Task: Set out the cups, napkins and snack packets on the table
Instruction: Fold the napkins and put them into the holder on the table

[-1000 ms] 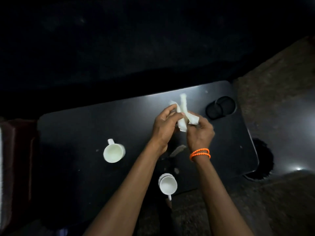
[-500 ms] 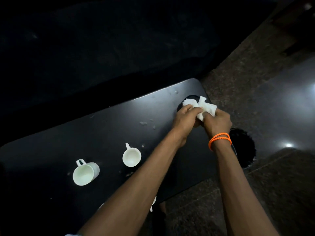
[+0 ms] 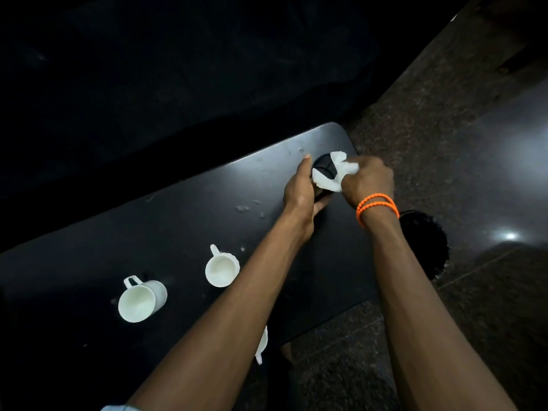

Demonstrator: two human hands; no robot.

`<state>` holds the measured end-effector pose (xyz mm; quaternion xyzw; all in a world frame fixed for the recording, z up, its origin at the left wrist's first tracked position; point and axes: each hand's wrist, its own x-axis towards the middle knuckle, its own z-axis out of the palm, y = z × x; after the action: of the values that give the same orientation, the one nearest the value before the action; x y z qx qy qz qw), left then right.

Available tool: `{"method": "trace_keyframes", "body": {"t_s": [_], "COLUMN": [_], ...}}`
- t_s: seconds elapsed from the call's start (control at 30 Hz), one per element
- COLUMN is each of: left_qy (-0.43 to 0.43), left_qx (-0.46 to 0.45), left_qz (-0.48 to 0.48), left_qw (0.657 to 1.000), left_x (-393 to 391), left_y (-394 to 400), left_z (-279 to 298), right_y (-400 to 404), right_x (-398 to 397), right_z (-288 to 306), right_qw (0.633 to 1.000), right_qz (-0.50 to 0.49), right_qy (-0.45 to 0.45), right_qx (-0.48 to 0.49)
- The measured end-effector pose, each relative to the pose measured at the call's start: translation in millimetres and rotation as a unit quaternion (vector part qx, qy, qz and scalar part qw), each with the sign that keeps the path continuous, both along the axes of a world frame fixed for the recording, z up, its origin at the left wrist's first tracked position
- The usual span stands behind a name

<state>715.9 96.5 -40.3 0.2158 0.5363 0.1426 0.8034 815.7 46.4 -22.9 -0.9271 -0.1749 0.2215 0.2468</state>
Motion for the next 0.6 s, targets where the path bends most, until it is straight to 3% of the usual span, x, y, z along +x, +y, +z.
{"method": "trace_keyframes", "body": {"t_s": [0.17, 0.4, 0.47, 0.6], "left_qy": [-0.001, 0.003, -0.001, -0.007], "left_qx": [0.012, -0.048, -0.053, -0.052], "left_qz": [0.005, 0.062, 0.067, 0.071], "left_qw": [1.000, 0.997, 0.996, 0.996], "left_x": [9, 4, 3, 4], "left_y": [-5, 1, 0, 0], "left_z": [6, 9, 9, 10], "right_y": [5, 32, 37, 34], "right_x": [2, 20, 20, 18], "right_z": [-4, -2, -3, -8], "right_qw": [0.999, 0.987, 0.985, 0.994], "right_qz": [0.031, 0.058, 0.073, 0.077], "right_qy": [-0.007, -0.061, -0.075, -0.015], "right_qx": [-0.036, -0.139, -0.134, -0.072]}}
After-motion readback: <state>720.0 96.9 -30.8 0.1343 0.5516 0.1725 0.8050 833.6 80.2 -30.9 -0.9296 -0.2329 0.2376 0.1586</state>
